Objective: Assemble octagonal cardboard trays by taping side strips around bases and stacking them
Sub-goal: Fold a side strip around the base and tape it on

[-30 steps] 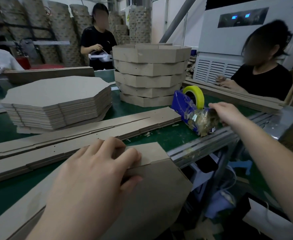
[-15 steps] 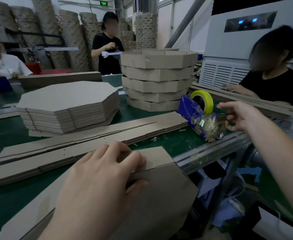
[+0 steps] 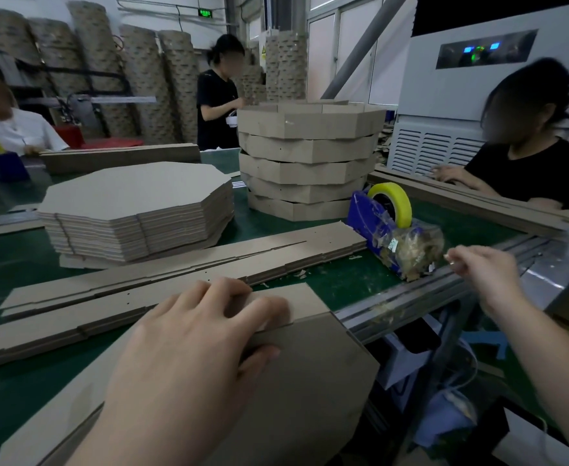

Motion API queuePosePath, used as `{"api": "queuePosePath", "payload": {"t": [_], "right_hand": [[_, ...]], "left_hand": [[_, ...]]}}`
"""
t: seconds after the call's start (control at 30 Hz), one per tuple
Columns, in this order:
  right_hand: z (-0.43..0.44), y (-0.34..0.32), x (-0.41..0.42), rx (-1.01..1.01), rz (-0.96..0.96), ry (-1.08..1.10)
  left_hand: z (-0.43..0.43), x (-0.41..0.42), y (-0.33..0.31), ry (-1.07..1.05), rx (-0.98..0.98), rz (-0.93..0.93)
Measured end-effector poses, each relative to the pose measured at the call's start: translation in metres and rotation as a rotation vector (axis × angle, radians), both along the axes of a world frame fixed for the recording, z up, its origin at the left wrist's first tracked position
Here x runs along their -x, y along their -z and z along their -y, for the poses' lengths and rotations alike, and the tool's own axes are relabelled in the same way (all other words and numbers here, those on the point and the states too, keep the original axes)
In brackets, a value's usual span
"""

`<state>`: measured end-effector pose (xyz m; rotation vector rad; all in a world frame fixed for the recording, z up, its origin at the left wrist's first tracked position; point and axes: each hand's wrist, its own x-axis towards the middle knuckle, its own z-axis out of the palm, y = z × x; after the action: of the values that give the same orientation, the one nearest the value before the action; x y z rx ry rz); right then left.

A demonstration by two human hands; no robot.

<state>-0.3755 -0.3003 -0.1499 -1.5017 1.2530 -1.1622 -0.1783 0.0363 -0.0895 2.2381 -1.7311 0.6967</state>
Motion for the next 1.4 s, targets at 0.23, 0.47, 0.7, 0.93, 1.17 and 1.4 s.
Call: {"api": "queuePosePath", "payload": {"t": [0.23,0.47,0.7,0.93,1.17,1.4], "right_hand": [[-0.049,-0.025,0.011,0.431,-0.540,0.104],[-0.119,-0.065,-0.045,0.396,-0.206,-0.720],[-0.146,-0.069,-0.081,-0.031,0.031,-1.308],[-0.146,-0.055,-0.089,-0.140,-0.078,-1.310],[-0.145,-0.054,-0.087,-0.152,-0.094,-1.306],[-0.141,-0.054,-0.084,-0.147,-0.240,-1.287]], "left_hand": [[-0.005,-0.006,-0.001,-0.009,-0.091,-0.007],[0.001,0.006,-0.016,-0.025,0.008,-0.126],[-0.004,0.005,-0.010,-0.005,0.110,-0.194],[-0.006,0.005,-0.006,0.014,0.162,-0.185],[-0.007,0.006,-0.006,0.029,0.085,-0.115],[-0.008,0.006,-0.004,0.050,0.026,-0.103]]}}
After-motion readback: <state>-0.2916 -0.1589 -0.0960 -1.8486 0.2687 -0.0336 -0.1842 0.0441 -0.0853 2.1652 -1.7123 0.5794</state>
